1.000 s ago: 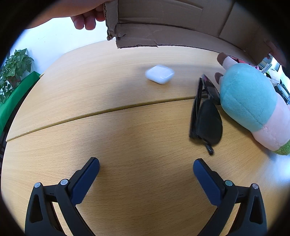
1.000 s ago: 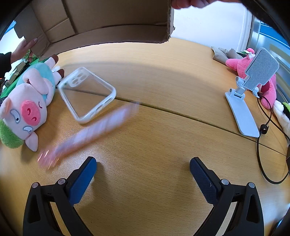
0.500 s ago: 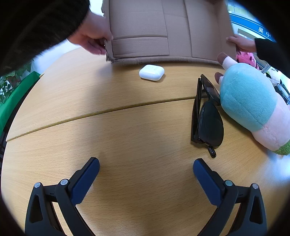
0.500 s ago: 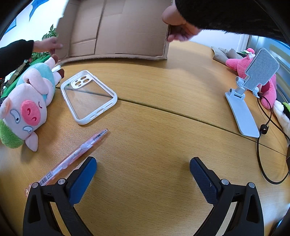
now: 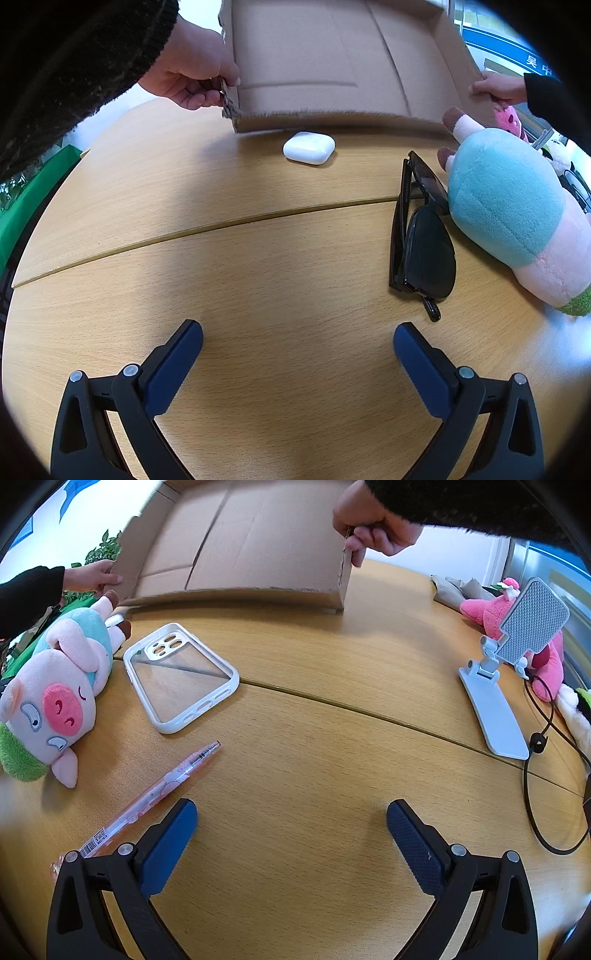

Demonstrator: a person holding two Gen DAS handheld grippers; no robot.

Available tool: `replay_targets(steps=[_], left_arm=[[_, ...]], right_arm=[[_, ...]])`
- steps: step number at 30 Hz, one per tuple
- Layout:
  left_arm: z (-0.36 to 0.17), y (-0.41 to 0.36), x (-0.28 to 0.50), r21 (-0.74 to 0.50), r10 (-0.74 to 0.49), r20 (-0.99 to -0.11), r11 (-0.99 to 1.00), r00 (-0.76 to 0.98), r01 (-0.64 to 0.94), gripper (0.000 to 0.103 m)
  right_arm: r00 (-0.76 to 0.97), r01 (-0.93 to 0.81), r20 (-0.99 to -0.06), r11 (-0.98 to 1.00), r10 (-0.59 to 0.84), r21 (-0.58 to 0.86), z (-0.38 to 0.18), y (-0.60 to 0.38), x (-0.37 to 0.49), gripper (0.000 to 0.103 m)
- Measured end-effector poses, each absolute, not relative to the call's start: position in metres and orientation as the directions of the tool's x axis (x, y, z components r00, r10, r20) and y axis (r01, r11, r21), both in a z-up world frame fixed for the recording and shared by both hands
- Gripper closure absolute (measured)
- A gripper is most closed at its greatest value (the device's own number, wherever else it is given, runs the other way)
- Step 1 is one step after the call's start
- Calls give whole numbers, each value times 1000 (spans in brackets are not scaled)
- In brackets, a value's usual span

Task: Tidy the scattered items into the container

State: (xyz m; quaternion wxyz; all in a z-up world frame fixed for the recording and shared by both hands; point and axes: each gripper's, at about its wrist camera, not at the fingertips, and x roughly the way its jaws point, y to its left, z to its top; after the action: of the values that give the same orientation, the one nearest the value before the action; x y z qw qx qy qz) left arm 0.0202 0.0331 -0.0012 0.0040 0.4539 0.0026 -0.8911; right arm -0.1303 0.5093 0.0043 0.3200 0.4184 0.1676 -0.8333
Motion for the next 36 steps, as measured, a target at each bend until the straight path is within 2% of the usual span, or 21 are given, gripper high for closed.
replay_targets(steps=[36], left_arm=[[-3, 35, 22, -1, -6, -809, -1000, -588, 11, 0]], right_arm=[[-445, 674, -805, -739, -393, -12, 4, 510, -130, 0]])
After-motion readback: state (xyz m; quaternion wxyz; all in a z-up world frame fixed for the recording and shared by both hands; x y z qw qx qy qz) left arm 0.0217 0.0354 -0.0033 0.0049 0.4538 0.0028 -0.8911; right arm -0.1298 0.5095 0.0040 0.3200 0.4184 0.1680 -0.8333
